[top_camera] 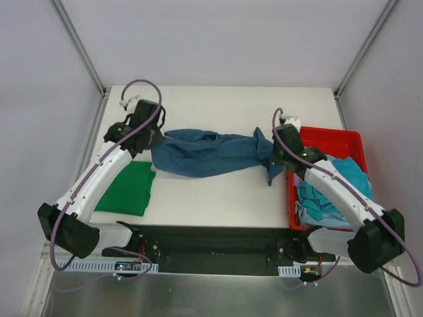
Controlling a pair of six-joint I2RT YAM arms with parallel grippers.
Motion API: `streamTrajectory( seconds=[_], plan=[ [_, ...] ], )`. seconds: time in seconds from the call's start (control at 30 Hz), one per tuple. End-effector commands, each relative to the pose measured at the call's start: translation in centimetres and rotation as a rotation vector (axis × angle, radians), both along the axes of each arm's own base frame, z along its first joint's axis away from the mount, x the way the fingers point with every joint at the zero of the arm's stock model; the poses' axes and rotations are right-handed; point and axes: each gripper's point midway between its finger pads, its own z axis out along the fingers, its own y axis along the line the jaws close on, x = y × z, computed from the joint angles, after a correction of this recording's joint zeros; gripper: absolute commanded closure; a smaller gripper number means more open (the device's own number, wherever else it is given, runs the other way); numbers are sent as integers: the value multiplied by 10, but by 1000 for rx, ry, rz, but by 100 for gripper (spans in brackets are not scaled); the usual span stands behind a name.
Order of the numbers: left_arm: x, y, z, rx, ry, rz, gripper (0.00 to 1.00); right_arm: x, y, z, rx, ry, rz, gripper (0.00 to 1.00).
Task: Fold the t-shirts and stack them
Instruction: Flatten out the tshirt
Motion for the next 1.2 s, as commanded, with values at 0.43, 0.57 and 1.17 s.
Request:
streamTrajectory(
  seconds=[0.43, 0.57, 1.17],
  plan=[
    [20, 82, 305, 137, -796, 232, 100, 44, -56, 353, 147, -885, -63, 100],
    [1, 102, 333, 194, -861, 278, 100, 20, -69, 389, 146, -977, -71, 100],
    [54, 72, 291, 279, -752, 132, 100, -1, -81, 350, 80, -908, -67, 100]
  ],
)
